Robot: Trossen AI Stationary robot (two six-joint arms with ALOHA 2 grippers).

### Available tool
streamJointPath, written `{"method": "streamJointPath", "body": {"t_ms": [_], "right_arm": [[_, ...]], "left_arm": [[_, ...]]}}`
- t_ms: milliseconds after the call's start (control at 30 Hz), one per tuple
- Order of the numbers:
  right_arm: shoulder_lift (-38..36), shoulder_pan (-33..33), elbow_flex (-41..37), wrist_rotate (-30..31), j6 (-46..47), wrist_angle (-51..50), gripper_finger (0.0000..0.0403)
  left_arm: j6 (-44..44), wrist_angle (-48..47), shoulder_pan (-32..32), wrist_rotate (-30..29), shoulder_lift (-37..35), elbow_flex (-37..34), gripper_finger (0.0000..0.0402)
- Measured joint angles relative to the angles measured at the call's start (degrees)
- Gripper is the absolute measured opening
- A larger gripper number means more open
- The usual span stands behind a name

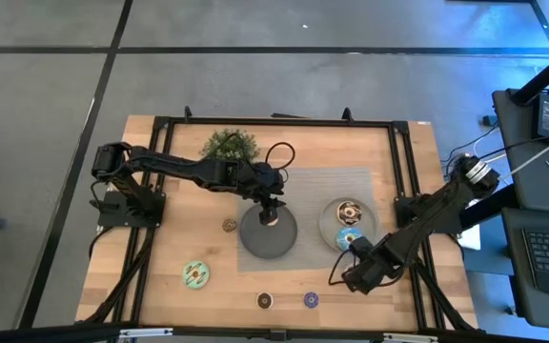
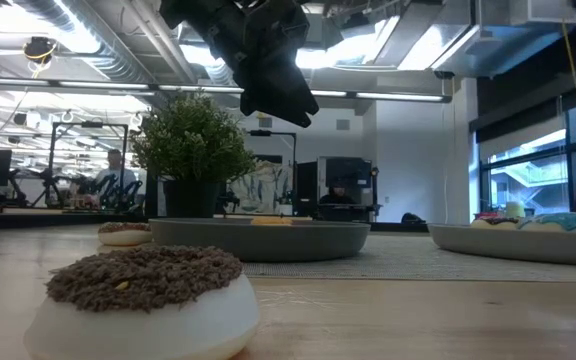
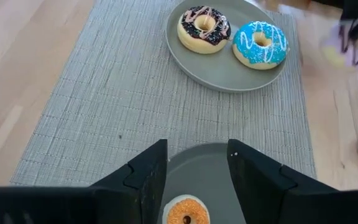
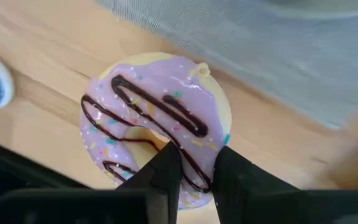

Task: Pick & Place donuts
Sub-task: Put the large pink donut on the light gray plate

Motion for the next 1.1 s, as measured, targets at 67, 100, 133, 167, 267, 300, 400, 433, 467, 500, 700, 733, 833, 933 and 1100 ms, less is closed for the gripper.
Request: {"method": "streamJointPath", "body": {"t_ms": [67,100,133,167,267,300,400,433,467,500,700,733,833,933,1100], "right_arm": [[-2.64,0.00,1.60,2.01,-0.02,-5.43,0.0077],[-4.01,0.00,2.26,3.53,-0.02,-8.89,0.0078],[-5.30,-0.06,2.74,5.10,0.03,-12.41,0.0078],[-6.54,-0.37,3.08,6.57,0.20,-15.85,0.0078],[-9.88,-2.15,3.07,9.92,0.19,-23.38,0.0076],[-10.92,-2.95,2.66,10.52,-0.04,-24.76,0.0075],[-13.25,-5.64,-0.41,10.69,-3.03,-25.26,0.0075],[-13.81,-6.62,-1.75,10.67,-4.28,-24.78,0.0076],[-14.24,-7.68,-3.38,10.63,-5.93,-24.15,0.0076],[-14.59,-8.73,-4.90,10.61,-7.46,-23.66,0.0076],[-17.45,-13.99,-11.02,10.84,-14.35,-14.26,0.0072],[-17.69,-14.68,-11.65,11.03,-15.74,-13.14,0.0072],[-17.87,-16.44,-12.45,11.21,-18.86,-12.58,0.0075],[-17.88,-17.85,-13.14,11.56,-19.42,-12.81,0.0078],[-17.88,-19.50,-15.41,11.63,-22.22,-11.36,0.0079]], "left_arm": [[-0.02,0.02,0.00,-0.04,0.00,0.00,0.0166],[0.00,0.04,0.00,-0.04,0.00,0.00,0.0166],[0.00,0.04,0.00,-0.05,0.00,0.00,0.0166],[-0.01,0.08,0.00,-0.06,0.00,0.00,0.0166],[-0.03,0.40,0.00,-0.11,0.00,0.00,0.0164],[-0.05,0.67,0.00,-0.13,0.00,0.00,0.0163],[-1.00,1.56,0.00,-0.15,0.00,0.00,0.0165],[-1.15,1.82,0.00,-0.15,0.00,0.00,0.0166],[-1.16,1.94,0.00,-0.17,0.00,0.00,0.0166],[-1.17,2.02,0.00,-0.15,0.00,0.00,0.0166],[-4.02,2.21,0.00,-0.15,0.00,0.00,0.0162],[-4.12,2.21,0.00,-0.13,0.00,0.00,0.0162],[-4.14,2.22,0.00,-0.13,0.00,0.00,0.0163],[-4.17,2.23,0.00,-0.13,0.00,0.00,0.0165],[-5.55,2.27,0.00,-0.10,0.00,0.00,0.0165]]}}
